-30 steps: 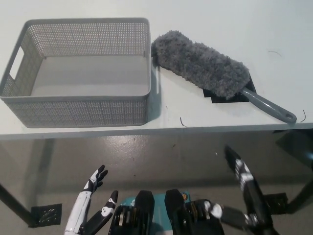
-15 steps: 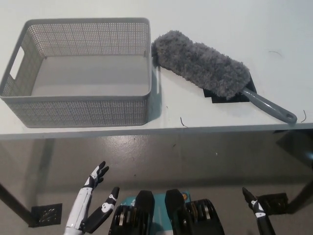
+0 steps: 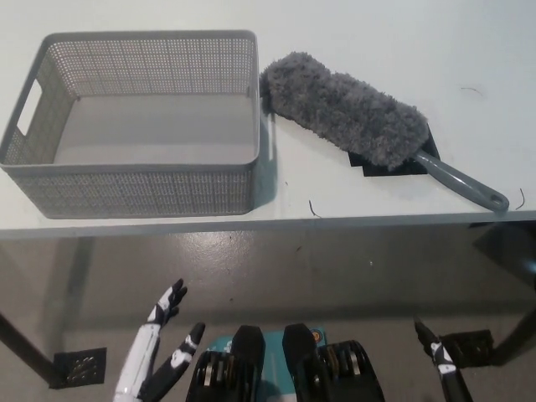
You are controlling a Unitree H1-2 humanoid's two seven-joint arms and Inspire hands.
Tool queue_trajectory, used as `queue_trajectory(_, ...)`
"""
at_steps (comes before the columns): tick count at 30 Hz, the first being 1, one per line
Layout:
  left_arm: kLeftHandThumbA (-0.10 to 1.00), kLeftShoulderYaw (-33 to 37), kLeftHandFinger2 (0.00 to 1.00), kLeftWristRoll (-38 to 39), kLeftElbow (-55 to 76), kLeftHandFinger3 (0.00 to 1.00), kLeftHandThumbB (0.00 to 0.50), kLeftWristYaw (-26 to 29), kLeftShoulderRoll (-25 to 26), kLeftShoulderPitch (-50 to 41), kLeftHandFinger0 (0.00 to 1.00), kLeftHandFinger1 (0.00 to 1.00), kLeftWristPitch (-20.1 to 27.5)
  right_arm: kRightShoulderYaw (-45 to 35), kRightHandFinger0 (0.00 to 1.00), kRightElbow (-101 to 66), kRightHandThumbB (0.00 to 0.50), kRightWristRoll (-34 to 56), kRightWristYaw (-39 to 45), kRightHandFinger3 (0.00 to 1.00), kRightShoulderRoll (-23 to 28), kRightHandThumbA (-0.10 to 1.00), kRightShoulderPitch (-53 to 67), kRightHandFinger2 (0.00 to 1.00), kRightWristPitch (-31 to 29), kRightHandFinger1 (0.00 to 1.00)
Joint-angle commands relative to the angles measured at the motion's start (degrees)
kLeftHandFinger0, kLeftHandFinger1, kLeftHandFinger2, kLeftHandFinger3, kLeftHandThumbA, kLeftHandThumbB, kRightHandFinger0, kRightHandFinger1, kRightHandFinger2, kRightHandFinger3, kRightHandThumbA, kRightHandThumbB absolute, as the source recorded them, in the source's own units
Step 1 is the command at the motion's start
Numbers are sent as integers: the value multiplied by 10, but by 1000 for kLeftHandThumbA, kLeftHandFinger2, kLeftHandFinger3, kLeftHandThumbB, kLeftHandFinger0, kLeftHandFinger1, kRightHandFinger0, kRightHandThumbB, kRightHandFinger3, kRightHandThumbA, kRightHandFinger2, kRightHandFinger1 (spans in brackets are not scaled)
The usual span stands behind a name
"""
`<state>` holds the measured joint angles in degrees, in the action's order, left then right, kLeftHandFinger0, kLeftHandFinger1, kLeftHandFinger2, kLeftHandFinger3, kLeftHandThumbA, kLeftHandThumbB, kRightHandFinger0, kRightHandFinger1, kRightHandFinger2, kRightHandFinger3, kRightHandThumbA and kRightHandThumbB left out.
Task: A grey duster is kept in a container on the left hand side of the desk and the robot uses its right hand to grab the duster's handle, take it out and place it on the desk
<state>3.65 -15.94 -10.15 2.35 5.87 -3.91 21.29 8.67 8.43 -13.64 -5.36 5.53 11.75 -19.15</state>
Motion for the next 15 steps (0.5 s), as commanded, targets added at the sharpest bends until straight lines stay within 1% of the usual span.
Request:
queue_trajectory(1, 852, 3, 1000, -16, 19, 1000, 0, 13, -3, -21, 1000, 1000, -8, -3, 1000, -7, 273, 16, 6, 1000, 5, 1000, 15, 1000, -50, 1000)
queue_trajectory(6, 858, 1, 1000, -14, 14, 1000, 0, 13, -6, -23, 1000, 1000, -3, -6, 1000, -8, 274, 17, 8, 1000, 6, 1000, 18, 1000, -49, 1000)
queue_trajectory(8, 885, 1, 1000, -16, 4, 1000, 0, 17, -8, -22, 1000, 1000, 2, -6, 1000, -6, 276, 18, 10, 1000, 7, 1000, 19, 1000, -51, 1000)
queue_trajectory(10, 884, 1, 1000, -13, 1, 1000, 0, 16, -8, -23, 1000, 1000, 6, -9, 1000, -2, 278, 24, 11, 1000, 8, 1000, 18, 1000, -54, 1000)
queue_trajectory(15, 862, 2, 1000, -14, 3, 1000, 0, 12, -9, -21, 1000, 1000, 4, -18, 1000, 14, 262, 33, 11, 1000, 10, 1000, -8, 1000, -69, 1000)
